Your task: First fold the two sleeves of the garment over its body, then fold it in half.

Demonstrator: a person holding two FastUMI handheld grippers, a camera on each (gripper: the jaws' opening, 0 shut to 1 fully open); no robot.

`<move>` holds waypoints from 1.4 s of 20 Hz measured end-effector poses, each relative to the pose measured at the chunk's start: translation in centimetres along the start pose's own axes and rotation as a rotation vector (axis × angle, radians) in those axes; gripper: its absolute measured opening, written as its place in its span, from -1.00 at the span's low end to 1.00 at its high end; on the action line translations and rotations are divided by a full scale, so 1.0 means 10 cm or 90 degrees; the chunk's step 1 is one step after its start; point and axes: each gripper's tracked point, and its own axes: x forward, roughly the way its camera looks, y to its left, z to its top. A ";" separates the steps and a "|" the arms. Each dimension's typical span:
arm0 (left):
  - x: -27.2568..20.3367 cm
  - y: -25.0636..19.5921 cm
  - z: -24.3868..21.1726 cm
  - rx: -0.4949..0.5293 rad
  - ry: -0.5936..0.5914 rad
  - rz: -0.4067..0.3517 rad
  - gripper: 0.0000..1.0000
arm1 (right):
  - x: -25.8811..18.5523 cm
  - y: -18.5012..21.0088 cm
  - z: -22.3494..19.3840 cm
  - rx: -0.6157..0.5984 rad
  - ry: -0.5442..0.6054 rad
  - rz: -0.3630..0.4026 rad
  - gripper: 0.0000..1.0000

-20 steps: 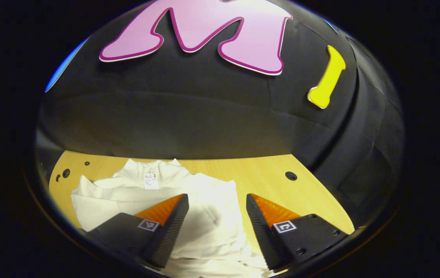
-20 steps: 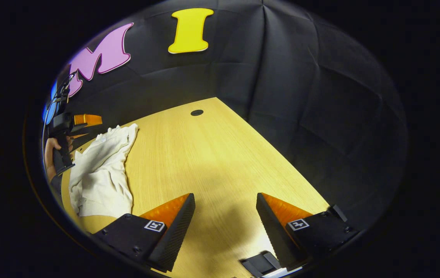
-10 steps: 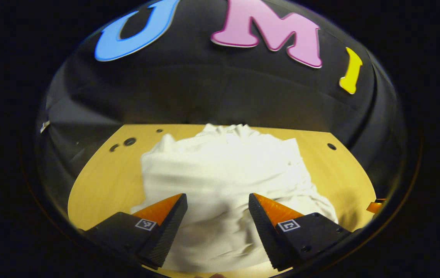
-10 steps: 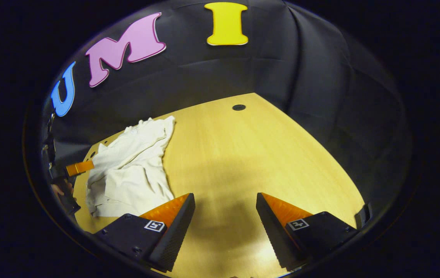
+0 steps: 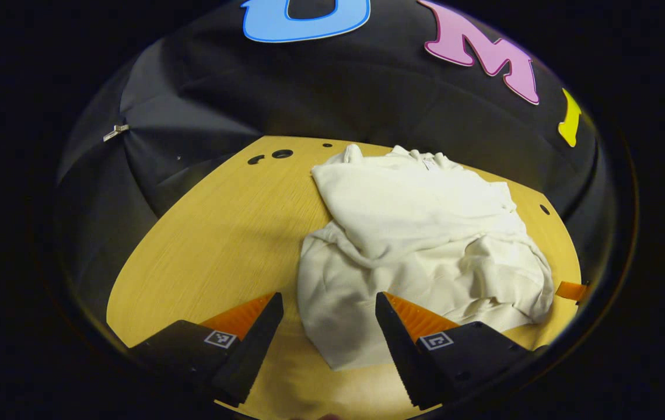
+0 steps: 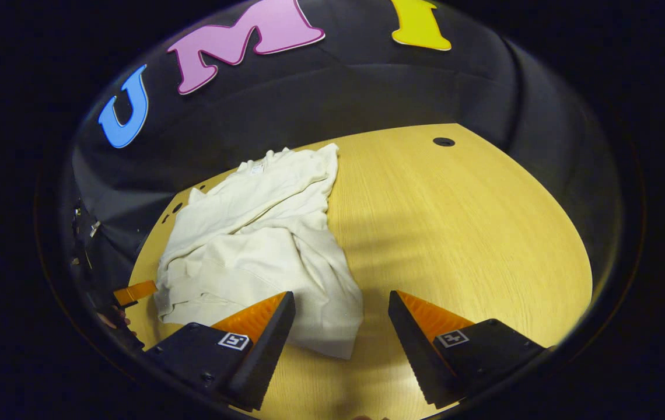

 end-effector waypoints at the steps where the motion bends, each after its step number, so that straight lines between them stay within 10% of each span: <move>1: 0.01 0.01 -0.09 0.006 0.010 0.000 0.96 | 0.04 0.00 -0.02 0.003 0.005 -0.004 0.98; 9: 0.11 0.00 -0.38 0.045 0.019 -0.018 1.00 | 0.24 -0.04 -0.25 -0.013 0.052 -0.035 0.99; 10: 0.10 0.00 -0.39 0.053 0.022 -0.021 0.99 | 0.21 -0.03 -0.27 -0.032 0.046 -0.043 0.70; 11: 0.10 -0.02 -0.39 0.056 0.021 -0.031 1.00 | 0.23 -0.04 -0.30 -0.057 0.055 -0.053 0.99; 13: 0.09 -0.08 -0.42 0.064 0.022 -0.035 0.82 | 0.23 0.02 -0.36 -0.117 0.065 -0.059 0.96; 15: 0.08 -0.15 -0.45 0.077 0.016 -0.042 0.53 | 0.22 0.14 -0.37 -0.108 0.070 -0.055 0.41; 16: 0.08 -0.22 -0.44 0.083 0.010 -0.051 0.22 | 0.24 0.18 -0.38 -0.103 0.071 -0.044 0.59; 17: 0.08 -0.27 -0.45 0.094 0.002 -0.050 -0.02 | 0.24 0.19 -0.39 -0.098 0.074 -0.042 0.00; 19: 0.07 -0.30 -0.46 0.118 -0.004 -0.045 -0.39 | 0.23 0.26 -0.43 -0.087 0.082 -0.020 0.19; 20: 0.06 -0.32 -0.46 0.118 -0.002 -0.048 -0.53 | 0.23 0.28 -0.39 -0.078 0.075 -0.016 -0.59; 28: 0.01 -0.36 -0.35 0.128 0.025 -0.072 -0.87 | 0.19 0.22 -0.29 -0.048 0.090 0.024 -0.83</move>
